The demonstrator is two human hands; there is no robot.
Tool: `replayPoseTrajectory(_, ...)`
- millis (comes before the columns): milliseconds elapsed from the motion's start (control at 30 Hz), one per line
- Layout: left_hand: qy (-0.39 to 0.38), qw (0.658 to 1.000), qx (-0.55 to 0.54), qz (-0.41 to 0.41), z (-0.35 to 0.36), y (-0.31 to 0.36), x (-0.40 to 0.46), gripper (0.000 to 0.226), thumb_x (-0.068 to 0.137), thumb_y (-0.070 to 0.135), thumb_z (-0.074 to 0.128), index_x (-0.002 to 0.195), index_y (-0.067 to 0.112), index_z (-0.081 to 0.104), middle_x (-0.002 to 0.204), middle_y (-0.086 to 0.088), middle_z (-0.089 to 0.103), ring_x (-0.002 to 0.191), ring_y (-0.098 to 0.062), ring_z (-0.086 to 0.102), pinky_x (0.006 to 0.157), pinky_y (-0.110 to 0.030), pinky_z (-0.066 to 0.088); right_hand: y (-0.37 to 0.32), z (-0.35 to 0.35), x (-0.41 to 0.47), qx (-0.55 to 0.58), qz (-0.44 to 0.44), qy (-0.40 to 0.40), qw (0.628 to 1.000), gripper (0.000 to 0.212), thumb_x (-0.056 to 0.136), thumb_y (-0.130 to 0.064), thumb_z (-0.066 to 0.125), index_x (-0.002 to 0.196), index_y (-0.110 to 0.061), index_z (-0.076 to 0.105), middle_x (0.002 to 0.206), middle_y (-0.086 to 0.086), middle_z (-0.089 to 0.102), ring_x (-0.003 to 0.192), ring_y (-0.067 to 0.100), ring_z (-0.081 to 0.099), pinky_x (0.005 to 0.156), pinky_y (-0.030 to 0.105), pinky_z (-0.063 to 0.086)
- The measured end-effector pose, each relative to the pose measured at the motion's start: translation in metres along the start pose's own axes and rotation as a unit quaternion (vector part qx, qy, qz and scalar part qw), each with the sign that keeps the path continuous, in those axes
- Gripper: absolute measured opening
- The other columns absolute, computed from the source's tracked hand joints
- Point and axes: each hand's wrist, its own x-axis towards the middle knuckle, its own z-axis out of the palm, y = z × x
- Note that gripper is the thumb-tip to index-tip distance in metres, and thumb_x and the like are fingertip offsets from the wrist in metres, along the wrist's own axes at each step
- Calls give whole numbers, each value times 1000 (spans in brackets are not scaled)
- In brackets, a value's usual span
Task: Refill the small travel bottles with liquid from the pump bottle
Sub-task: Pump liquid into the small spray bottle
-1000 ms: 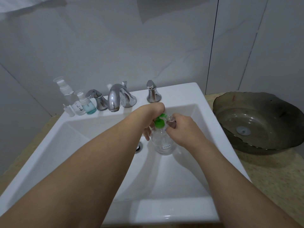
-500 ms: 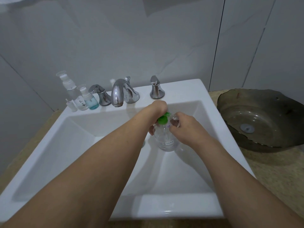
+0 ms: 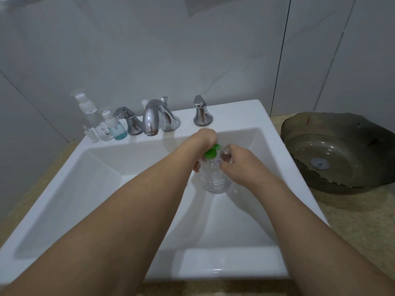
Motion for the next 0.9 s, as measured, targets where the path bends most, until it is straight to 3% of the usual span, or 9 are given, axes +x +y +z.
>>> replayPoseTrajectory(200, -28, 1000, 2, -5, -3, 2, -2, 32, 96, 15, 32, 84, -5, 55, 103, -27, 62, 100, -49, 65, 94, -62, 54, 1, -1, -6, 30, 7, -25, 999, 23, 88, -31, 54, 110, -23, 54, 100, -3, 63, 90, 21, 60, 81, 39, 51)
replayPoseTrajectory(367, -72, 997, -2, -12, -13, 3, 8, 41, 92, 36, 41, 95, -2, 57, 112, -24, 67, 96, -55, 65, 92, -58, 54, 1, 0, -14, 55, 16, -47, 997, 31, 93, -44, 53, 119, -28, 48, 105, -1, 63, 95, 22, 60, 85, 39, 49)
replayPoseTrajectory(533, -93, 995, -28, 2, -21, 3, 5, 46, 96, 40, 41, 115, 1, 53, 108, -18, 64, 97, -50, 61, 88, -64, 47, 2, 2, -14, 75, 16, -42, 996, 39, 92, -53, 53, 124, -32, 46, 111, -3, 64, 101, 20, 60, 92, 42, 48)
replayPoseTrajectory(667, -94, 994, -60, 13, -23, 1, 3, 47, 97, 41, 42, 125, 5, 47, 101, -14, 60, 102, -48, 55, 97, -70, 39, 3, 2, -16, 81, 17, -54, 995, 44, 92, -55, 52, 130, -35, 43, 115, -3, 63, 106, 20, 59, 94, 42, 47)
replayPoseTrajectory(767, -90, 992, -85, 32, -23, -3, 2, 53, 99, 45, 39, 136, 7, 45, 112, -12, 59, 122, -49, 51, 106, -70, 35, 4, 0, -21, 89, 15, -51, 995, 45, 93, -53, 53, 132, -33, 43, 117, -3, 62, 106, 19, 57, 90, 37, 46)
replayPoseTrajectory(900, -47, 988, -116, 95, -21, -15, 1, 55, 101, 63, 29, 124, 16, 46, 118, -11, 57, 113, -39, 56, 101, -53, 38, 4, 1, -28, 112, 30, -26, 993, 49, 92, -53, 54, 133, -27, 47, 118, -1, 59, 101, 17, 55, 74, 30, 39)
